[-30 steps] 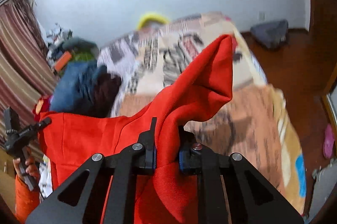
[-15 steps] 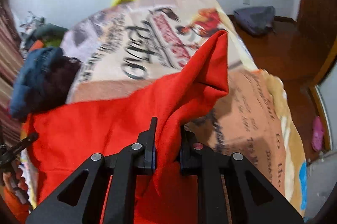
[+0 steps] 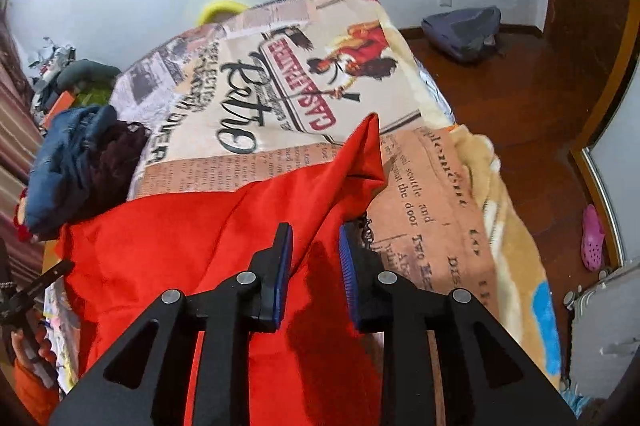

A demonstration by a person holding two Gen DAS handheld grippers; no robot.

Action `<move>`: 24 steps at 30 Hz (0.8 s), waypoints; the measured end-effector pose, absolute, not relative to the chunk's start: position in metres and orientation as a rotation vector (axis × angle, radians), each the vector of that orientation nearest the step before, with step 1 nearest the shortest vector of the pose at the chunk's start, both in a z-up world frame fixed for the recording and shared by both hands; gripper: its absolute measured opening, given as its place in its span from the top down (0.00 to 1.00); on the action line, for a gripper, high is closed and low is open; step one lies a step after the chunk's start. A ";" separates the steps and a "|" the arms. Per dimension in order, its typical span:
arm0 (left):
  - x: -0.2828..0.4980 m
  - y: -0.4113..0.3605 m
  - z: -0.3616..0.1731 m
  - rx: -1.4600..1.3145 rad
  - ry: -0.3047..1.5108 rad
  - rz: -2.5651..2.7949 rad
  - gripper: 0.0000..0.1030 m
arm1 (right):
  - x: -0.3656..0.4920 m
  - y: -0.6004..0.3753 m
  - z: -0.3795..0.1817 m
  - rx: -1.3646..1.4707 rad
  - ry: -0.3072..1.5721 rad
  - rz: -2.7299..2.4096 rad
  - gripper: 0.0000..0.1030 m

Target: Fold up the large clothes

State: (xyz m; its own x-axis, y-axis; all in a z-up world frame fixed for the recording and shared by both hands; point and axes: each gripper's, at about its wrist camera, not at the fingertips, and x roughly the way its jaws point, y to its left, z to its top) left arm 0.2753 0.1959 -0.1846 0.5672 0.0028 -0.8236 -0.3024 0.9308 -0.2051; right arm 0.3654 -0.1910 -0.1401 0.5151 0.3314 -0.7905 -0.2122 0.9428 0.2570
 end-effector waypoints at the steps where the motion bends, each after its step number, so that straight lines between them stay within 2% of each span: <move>1: 0.271 0.193 -0.178 -0.331 0.944 0.183 0.82 | 0.359 -0.192 -0.134 0.129 0.963 0.333 0.79; 7: 0.240 0.180 -0.137 -0.262 0.881 0.169 0.82 | 0.316 -0.192 -0.097 0.064 0.881 0.372 0.76; 9: 0.224 0.176 -0.122 -0.241 0.859 0.157 0.81 | 0.303 -0.191 -0.088 0.038 0.854 0.377 0.69; 10: 0.215 0.174 -0.115 -0.227 0.847 0.150 0.79 | 0.294 -0.191 -0.083 0.023 0.836 0.377 0.61; 11: 0.209 0.172 -0.111 -0.216 0.837 0.142 0.71 | 0.286 -0.191 -0.078 0.008 0.816 0.378 0.53; 12: 0.200 0.169 -0.107 -0.204 0.827 0.132 0.55 | 0.278 -0.190 -0.074 -0.010 0.800 0.379 0.51; 14: 0.185 0.164 -0.102 -0.183 0.808 0.126 0.37 | 0.265 -0.188 -0.068 -0.049 0.785 0.376 0.50; 16: 0.169 0.159 -0.099 -0.157 0.810 0.120 0.36 | 0.258 -0.187 -0.067 -0.085 0.790 0.363 0.50; 18: 0.158 0.158 -0.103 -0.149 0.833 0.113 0.35 | 0.248 -0.187 -0.068 -0.112 0.805 0.362 0.45; 20: 0.147 0.159 -0.111 -0.161 0.856 0.106 0.33 | 0.239 -0.191 -0.072 -0.109 0.817 0.367 0.33; 24: 0.128 0.167 -0.133 -0.198 0.932 0.112 0.32 | 0.225 -0.201 -0.087 -0.076 0.861 0.393 0.32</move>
State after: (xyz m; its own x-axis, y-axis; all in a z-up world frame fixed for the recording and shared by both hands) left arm 0.1279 0.1672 -0.1334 0.5924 0.0101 -0.8056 -0.1811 0.9760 -0.1210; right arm 0.2255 -0.2010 -0.0870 0.5846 0.3062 -0.7513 -0.3671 0.9257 0.0916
